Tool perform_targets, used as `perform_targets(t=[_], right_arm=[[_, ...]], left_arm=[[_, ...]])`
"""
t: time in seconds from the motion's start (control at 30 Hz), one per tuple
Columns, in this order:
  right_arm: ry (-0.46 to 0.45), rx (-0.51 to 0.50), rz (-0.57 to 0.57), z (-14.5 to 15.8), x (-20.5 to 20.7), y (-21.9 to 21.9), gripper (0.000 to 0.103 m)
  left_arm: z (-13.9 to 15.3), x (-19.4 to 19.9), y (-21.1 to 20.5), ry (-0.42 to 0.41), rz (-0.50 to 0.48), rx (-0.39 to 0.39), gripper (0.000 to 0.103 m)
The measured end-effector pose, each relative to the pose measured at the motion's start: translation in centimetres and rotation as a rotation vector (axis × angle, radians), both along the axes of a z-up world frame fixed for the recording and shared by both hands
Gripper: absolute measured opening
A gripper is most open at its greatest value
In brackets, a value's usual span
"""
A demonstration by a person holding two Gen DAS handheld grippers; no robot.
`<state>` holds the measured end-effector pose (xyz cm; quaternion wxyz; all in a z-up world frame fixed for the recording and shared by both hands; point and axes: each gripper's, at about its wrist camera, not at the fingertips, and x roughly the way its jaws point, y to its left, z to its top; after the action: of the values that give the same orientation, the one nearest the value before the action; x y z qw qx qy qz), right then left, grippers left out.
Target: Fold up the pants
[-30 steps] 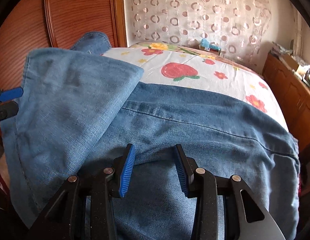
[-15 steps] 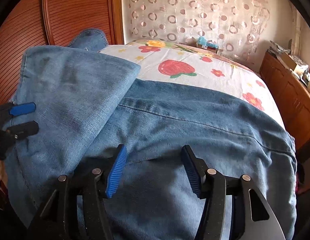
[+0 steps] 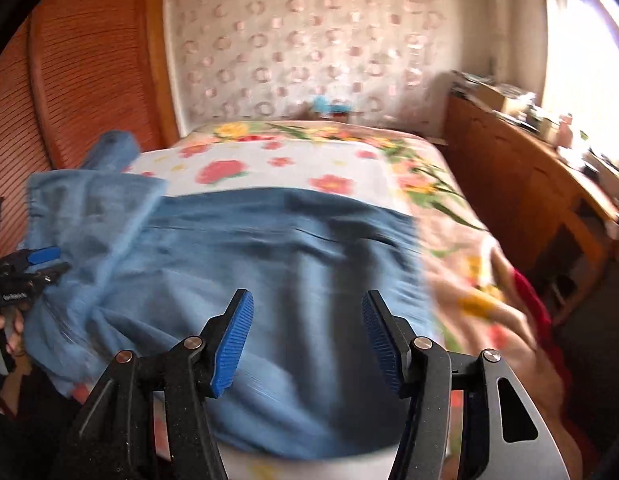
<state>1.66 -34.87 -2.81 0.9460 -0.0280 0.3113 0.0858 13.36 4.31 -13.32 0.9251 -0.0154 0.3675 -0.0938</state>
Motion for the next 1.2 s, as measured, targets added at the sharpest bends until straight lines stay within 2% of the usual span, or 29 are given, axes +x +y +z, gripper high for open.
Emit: perform_targets(t=[0.17,0.3,0.43,0.67,0.73,0.93,1.1,1.13,1.17,1.2], right_arm=[[0.043,0.049,-0.098,-1.9,-1.0,-5.0,0.059],[0.079,0.081,-0.127,-3.5,-1.5,-6.5,0.059],[0.108,0.096,-0.126,-4.4,-1.1,-6.2,0.059],[0.103,0.110,-0.101,-4.6,-0.8,-4.3,0.059],[0.100,0.106,-0.097,-4.6,-0.8,-4.4,0.059],[0.107,0.098,-0.091,-4.7,-0.8,-4.5,0.059],[0.110,0.085,-0.091,-4.7,-0.5,-4.4,0.049],[0.109,0.082,-0.091,-4.7,-0.5,-4.4,0.043],[0.106,0.083,-0.084,-4.6,-0.5,-4.5,0.032],[0.104,0.089,-0.071,-4.5,-0.5,-4.5,0.028]], left_arm=[[-0.1,0.2,-0.3,-0.005,0.003,0.006,0.083],[-0.1,0.1,-0.3,-0.007,0.009,0.008,0.083],[-0.1,0.1,-0.3,-0.007,0.008,0.005,0.083],[0.6,0.0,-0.5,0.012,0.016,0.012,0.083],[0.9,-0.2,-0.8,0.005,0.026,0.030,0.083],[1.9,-0.9,-1.0,-0.019,0.001,0.015,0.083],[2.9,-1.5,-0.9,-0.042,-0.006,0.002,0.083],[3.2,-1.6,-0.9,-0.048,-0.005,0.001,0.083],[3.4,-1.7,-0.8,-0.052,-0.005,0.000,0.083],[3.6,-1.8,-0.7,-0.057,-0.005,0.000,0.083]])
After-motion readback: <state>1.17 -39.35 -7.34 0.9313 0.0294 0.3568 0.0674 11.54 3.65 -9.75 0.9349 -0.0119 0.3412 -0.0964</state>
